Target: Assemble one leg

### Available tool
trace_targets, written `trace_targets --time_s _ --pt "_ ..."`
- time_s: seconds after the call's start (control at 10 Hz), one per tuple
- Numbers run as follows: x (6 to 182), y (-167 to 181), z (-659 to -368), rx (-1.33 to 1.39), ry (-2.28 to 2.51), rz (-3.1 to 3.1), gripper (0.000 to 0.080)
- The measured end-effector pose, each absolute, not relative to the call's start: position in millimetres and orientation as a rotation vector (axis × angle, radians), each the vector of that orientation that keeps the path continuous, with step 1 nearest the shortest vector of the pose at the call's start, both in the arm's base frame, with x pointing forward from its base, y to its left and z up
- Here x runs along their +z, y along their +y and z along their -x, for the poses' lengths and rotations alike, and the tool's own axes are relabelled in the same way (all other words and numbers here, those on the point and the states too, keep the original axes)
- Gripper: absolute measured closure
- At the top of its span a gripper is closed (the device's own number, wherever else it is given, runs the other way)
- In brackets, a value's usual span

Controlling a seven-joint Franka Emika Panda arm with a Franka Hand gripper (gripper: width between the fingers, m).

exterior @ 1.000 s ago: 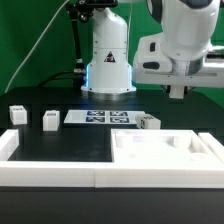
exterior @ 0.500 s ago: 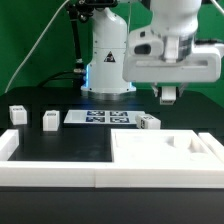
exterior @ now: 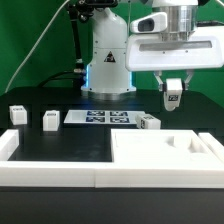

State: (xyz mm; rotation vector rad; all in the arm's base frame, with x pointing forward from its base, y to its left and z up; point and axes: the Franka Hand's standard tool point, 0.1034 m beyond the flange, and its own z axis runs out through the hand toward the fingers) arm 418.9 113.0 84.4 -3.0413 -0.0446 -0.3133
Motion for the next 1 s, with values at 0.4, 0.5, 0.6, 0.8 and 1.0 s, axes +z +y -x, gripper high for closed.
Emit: trace_targets --time_s 0.4,0.5,0.6,0.8,1.0 --pt "109.9 121 -447 -0.724 -0.102 2.938 0.0507" --pt "99.5 120 -440 -0.637 -0.108 2.965 0.0507" --pt "102.6 121 -443 -0.653 -0.108 2.961 0.0507" --pt "104.9 114 -460 -0.685 -0.191 2.967 0.0507" --pt "117.2 107 -500 -0.671 -0.232 2.978 0.0507"
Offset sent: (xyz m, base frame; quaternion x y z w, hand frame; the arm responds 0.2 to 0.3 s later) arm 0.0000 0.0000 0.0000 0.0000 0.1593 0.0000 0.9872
